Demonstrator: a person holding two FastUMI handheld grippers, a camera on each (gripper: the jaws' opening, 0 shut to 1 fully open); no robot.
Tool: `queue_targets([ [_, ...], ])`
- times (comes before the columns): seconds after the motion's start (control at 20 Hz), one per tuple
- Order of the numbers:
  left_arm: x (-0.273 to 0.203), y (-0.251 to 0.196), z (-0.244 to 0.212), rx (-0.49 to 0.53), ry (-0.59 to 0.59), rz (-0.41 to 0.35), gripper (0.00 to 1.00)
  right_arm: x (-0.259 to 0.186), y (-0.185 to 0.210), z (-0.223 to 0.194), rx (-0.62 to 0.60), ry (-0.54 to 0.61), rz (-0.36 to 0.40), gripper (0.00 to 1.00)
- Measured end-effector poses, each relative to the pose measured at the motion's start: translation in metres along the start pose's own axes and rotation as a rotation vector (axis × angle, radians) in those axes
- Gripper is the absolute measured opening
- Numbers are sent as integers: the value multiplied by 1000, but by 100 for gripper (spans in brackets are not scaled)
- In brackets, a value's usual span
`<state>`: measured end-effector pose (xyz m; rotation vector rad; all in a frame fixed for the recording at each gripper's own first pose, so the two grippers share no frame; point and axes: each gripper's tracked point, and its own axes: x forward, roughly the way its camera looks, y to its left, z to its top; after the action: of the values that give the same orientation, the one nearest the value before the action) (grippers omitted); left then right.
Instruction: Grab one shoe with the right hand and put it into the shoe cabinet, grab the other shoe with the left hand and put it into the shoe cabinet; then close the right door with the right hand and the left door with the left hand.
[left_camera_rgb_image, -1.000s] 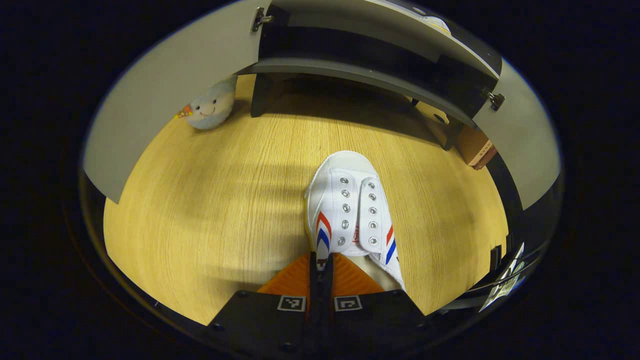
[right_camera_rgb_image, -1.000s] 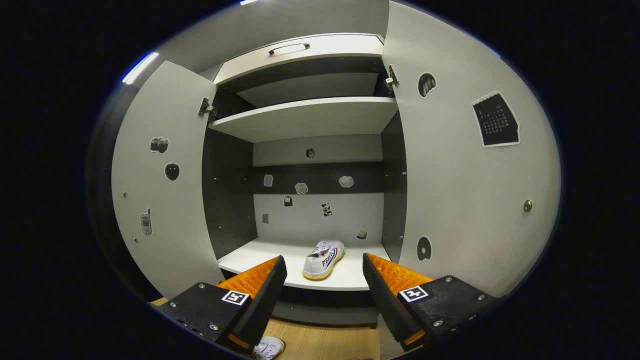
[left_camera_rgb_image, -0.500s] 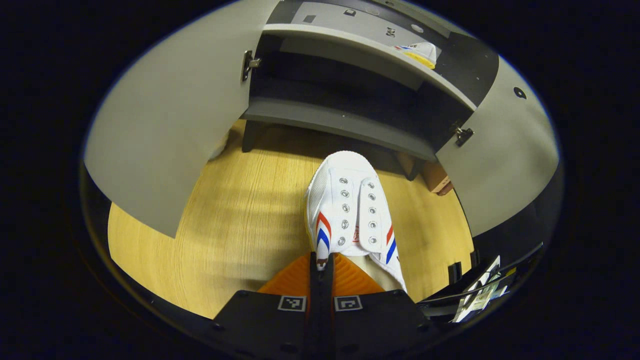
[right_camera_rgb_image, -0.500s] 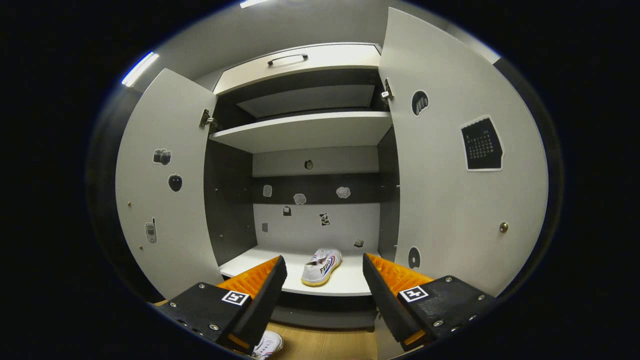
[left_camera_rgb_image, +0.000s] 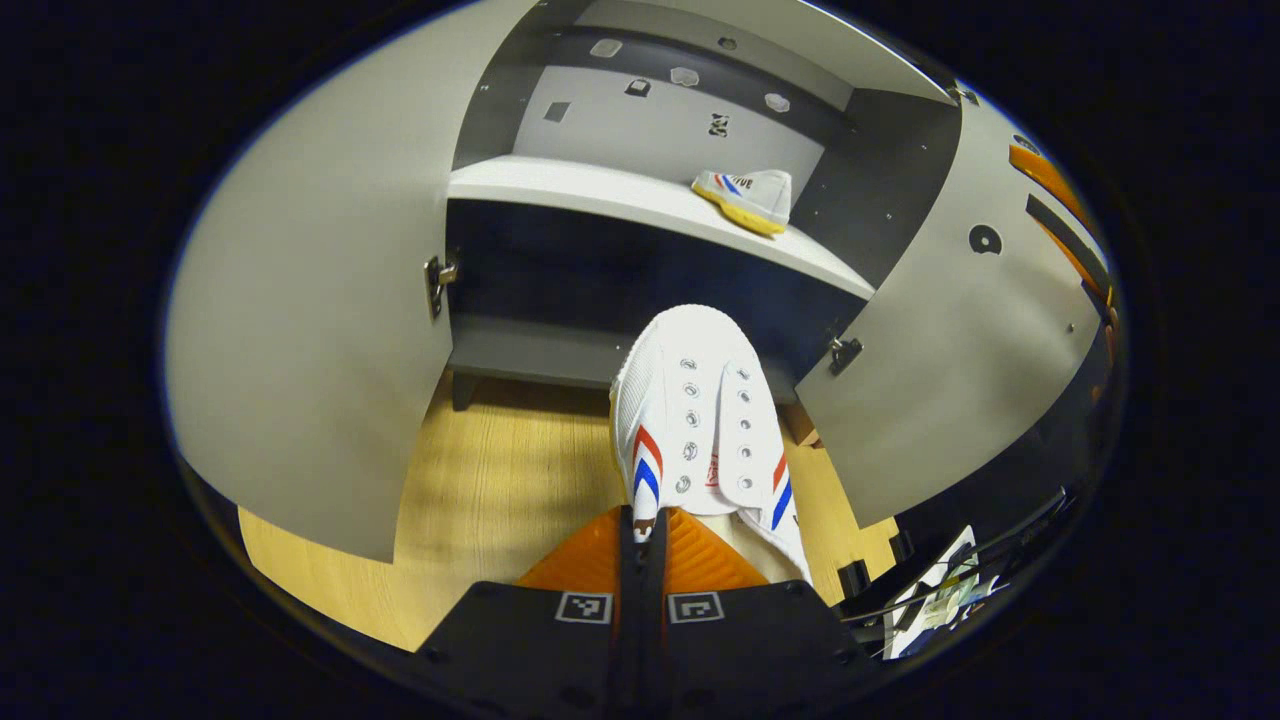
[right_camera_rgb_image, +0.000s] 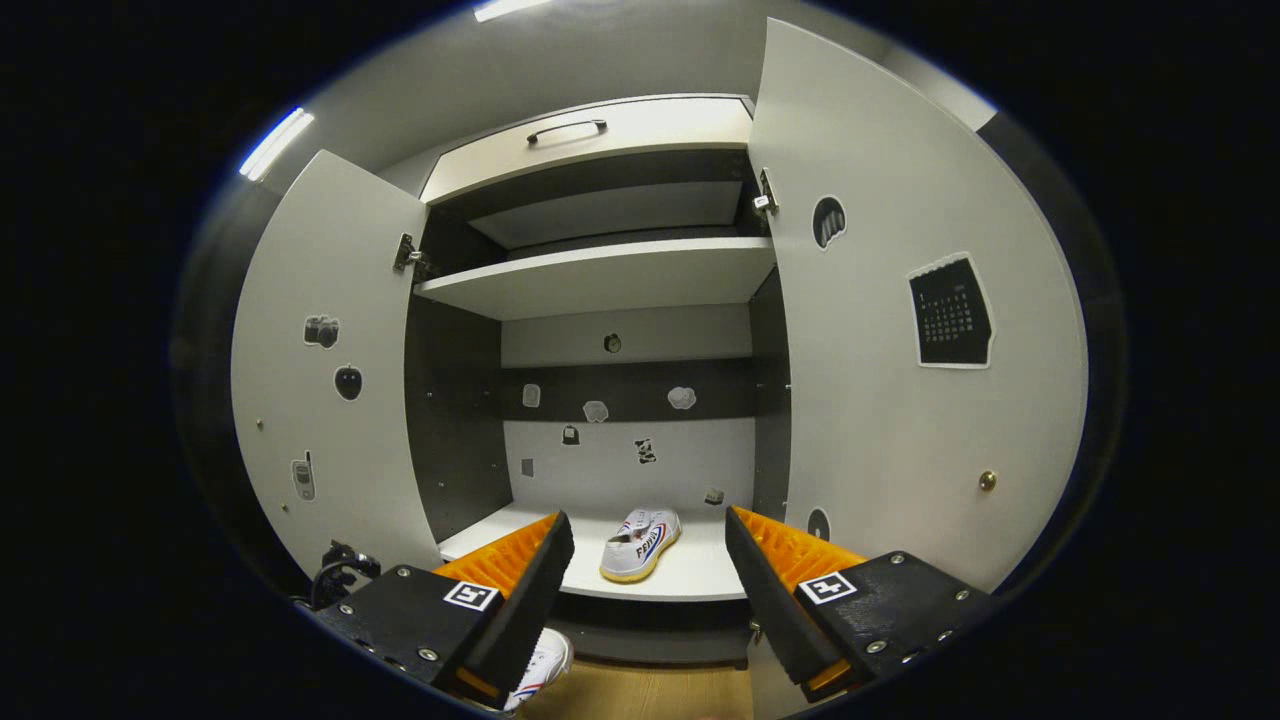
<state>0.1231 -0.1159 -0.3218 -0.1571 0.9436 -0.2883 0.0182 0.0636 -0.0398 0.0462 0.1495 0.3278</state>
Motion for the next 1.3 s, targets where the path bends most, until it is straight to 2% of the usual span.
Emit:
queue_targets([
  [0.15, -1, -19, 36, 1, -57, -11, 6, -2, -6, 1, 2, -4, -1, 93],
  [0.3, -5, -23, 81, 45, -136, 2, 6, -6, -14, 8, -5, -18, -8, 93],
  [0.7, -3, -17, 199, 66, -283, 74, 6, -15, -20, 20, -17, -50, 3, 93],
  [1.0, 35, -2, 264, 72, -283, 126, 6, -20, -20, 17, -23, -35, 25, 93],
  [1.3, 96, 10, 287, 44, -151, 112, 6, -12, -19, 5, -23, -16, 38, 93],
])
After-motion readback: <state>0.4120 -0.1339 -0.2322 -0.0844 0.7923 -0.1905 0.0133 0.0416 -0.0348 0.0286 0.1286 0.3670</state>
